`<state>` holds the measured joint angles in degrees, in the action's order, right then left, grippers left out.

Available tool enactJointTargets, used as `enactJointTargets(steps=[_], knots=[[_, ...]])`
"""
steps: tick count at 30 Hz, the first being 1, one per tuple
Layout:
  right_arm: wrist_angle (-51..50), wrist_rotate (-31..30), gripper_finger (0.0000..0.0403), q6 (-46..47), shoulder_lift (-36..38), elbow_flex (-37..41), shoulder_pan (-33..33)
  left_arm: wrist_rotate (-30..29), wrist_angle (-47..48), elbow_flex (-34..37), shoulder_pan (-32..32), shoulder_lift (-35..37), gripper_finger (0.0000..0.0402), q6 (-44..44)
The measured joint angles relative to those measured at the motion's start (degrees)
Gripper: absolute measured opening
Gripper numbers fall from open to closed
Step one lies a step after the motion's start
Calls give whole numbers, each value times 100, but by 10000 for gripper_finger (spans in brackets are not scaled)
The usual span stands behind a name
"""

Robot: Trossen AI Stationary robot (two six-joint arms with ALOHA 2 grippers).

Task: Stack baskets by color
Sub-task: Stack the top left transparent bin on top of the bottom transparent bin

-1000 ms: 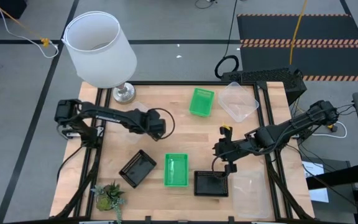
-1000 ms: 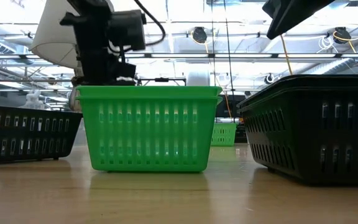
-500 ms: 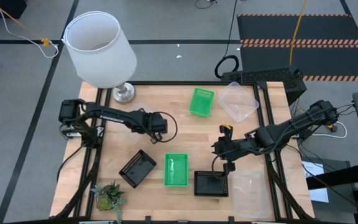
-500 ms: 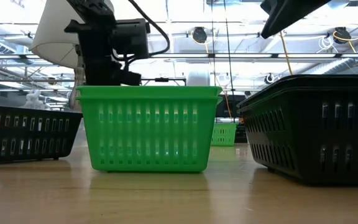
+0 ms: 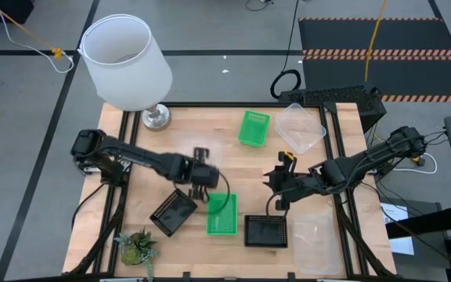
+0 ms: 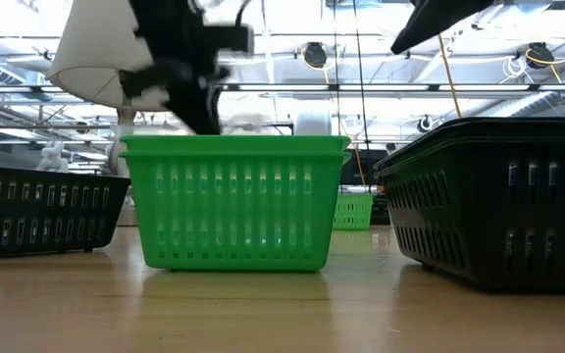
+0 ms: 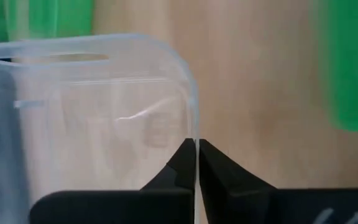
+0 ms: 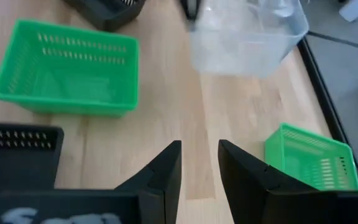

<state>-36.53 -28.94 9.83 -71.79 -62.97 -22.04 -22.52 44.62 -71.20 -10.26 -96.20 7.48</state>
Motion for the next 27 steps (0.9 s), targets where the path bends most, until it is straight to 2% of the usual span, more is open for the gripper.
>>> enactJointTargets(steps=[7, 15, 19, 22, 27], knots=[[392, 45, 102, -100, -6, -146, 0, -66, -957, -258, -837, 2, 4, 2745], [217, 120, 102, -255, -127, -1296, 269, 103, -1408, -260, -745, -68, 4, 4037], [-138, 607, 102, -546, -470, -1969, 850, 185, -1485, -261, -660, -329, 5, 4942], [-309, 1191, 102, -898, -878, -2302, 1358, 200, -1464, -339, -607, -548, 4, 5629], [-571, 1875, 103, -1457, -1403, -2622, 2110, 211, -1412, -595, -493, -782, 6, 5854]])
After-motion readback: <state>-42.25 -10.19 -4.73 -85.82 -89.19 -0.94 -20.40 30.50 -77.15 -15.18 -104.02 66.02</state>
